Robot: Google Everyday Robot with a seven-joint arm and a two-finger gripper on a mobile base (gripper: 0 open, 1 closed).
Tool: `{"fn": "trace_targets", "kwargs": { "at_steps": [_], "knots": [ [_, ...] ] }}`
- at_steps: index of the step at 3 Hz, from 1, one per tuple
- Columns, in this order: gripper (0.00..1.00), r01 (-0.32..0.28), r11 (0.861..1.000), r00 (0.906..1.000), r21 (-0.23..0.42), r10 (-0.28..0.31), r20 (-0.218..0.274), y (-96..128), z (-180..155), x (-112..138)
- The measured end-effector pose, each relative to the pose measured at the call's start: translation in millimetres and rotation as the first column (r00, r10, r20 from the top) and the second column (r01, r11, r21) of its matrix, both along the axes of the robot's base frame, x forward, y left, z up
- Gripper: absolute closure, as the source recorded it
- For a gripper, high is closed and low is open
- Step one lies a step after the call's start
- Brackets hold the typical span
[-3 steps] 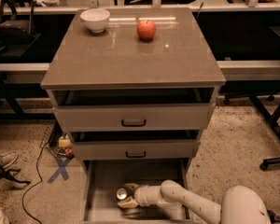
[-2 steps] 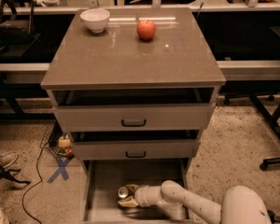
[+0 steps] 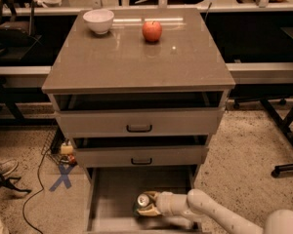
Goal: Pick green can from bottom drawer and place on counter
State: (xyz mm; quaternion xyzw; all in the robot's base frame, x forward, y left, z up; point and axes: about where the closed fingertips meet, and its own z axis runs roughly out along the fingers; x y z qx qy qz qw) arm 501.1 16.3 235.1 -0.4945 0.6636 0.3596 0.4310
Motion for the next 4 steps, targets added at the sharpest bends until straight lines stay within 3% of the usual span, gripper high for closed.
{"fn": "trace_targets", "kwargs": {
  "at_steps": [1, 2, 4],
  "knots": [
    [1.0, 0.019, 1.0, 0.9948, 0.008, -0.019, 0.1, -57.5, 60.9, -6.4],
    [1.0, 0.022, 1.0, 0.9783, -0.001, -0.021, 0.206, -103.2, 130.5, -11.5],
    [1.0, 0.029, 1.0, 0.9744, -0.01, -0.026, 0.223, -114.8, 143.6, -9.9]
  ]
}}
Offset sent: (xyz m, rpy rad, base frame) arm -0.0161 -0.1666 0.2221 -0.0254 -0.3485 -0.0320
